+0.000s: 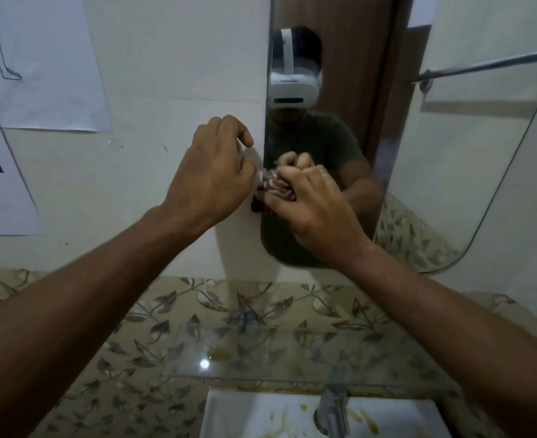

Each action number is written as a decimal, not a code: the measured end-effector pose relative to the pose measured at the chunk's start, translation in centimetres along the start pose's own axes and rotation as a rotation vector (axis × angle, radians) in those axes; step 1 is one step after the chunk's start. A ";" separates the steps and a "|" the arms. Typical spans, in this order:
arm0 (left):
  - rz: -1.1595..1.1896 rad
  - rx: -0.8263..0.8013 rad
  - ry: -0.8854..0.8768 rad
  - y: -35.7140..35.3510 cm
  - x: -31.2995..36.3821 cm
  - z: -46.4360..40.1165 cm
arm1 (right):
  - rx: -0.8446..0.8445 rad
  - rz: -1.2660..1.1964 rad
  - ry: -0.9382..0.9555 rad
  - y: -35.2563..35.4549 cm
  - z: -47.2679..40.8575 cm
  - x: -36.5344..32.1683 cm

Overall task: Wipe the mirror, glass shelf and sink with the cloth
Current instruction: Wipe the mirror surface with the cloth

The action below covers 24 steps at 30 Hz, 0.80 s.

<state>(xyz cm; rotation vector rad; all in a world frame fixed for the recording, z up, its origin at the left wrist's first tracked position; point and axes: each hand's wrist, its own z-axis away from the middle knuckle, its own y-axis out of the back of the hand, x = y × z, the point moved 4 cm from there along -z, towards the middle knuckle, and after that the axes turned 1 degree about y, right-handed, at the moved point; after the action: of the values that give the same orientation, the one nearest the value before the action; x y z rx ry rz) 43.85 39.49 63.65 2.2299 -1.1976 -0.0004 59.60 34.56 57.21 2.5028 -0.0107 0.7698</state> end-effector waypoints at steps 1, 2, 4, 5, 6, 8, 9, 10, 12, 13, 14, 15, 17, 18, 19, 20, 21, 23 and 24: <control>0.005 -0.003 0.005 -0.2 -0.1 0.3 | 0.010 0.000 -0.029 0.0 -0.1 0.0; 0.014 -0.006 0.005 -0.4 -0.1 0.7 | 0.002 0.007 -0.022 -0.3 0.3 -0.3; 0.030 -0.011 -0.008 -0.7 -0.2 1.4 | -0.074 -0.001 0.099 -1.2 1.9 -1.9; 0.027 -0.012 -0.016 -0.8 -0.2 1.7 | -0.134 -0.017 0.178 -1.7 2.8 -2.7; 0.022 -0.013 -0.020 -0.8 -0.3 1.9 | -0.181 -0.023 0.230 -1.9 3.4 -3.0; 0.027 -0.013 -0.019 -1.0 -0.5 2.2 | -0.158 -0.010 0.202 -1.5 3.1 -2.3; 0.031 -0.013 -0.019 -1.2 -0.5 2.3 | -0.109 -0.005 0.130 -1.1 2.5 -1.6; 0.033 -0.012 -0.018 -1.3 -0.6 2.4 | -0.050 -0.002 0.047 -0.5 1.8 -0.8; 0.035 -0.009 -0.006 -1.5 -0.8 2.7 | 0.027 0.008 -0.079 0.1 1.2 -0.1; 0.040 -0.011 -0.001 -1.7 -0.8 2.9 | 0.039 0.014 -0.090 0.0 1.6 -0.4; 0.044 -0.013 -0.001 -1.9 -0.8 3.2 | 0.025 0.016 -0.061 -0.6 2.3 -1.1; 0.043 -0.016 -0.004 -2.0 -0.7 3.6 | -0.011 0.014 0.003 -1.3 3.4 -2.1; 0.036 -0.033 -0.004 -2.3 -0.5 4.2 | -0.127 0.003 0.171 -2.9 6.1 -3.8; 0.031 -0.045 -0.002 -2.5 -0.4 4.5 | -0.180 -0.006 0.232 -3.5 7.4 -4.1; 0.025 -0.056 -0.005 -2.5 -0.3 4.6 | -0.217 -0.015 0.270 -3.8 8.2 -4.1; 0.019 -0.063 -0.016 -2.6 -0.3 4.6 | -0.233 -0.020 0.286 -3.7 8.6 -3.9; 0.020 -0.065 -0.030 -2.6 -0.1 4.6 | -0.218 -0.019 0.280 -3.3 8.5 -3.4; 0.042 -0.069 -0.054 -2.4 0.4 4.3 | -0.101 -0.003 0.180 -1.8 7.2 -1.9; 0.048 -0.075 -0.065 -2.4 0.7 4.2 | -0.024 0.004 0.092 -1.0 6.4 -0.8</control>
<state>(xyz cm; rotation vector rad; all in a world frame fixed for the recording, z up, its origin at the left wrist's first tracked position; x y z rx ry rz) 44.96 37.86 59.15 2.1500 -1.2650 -0.0984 62.41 32.25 51.81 2.4432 0.0074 0.8804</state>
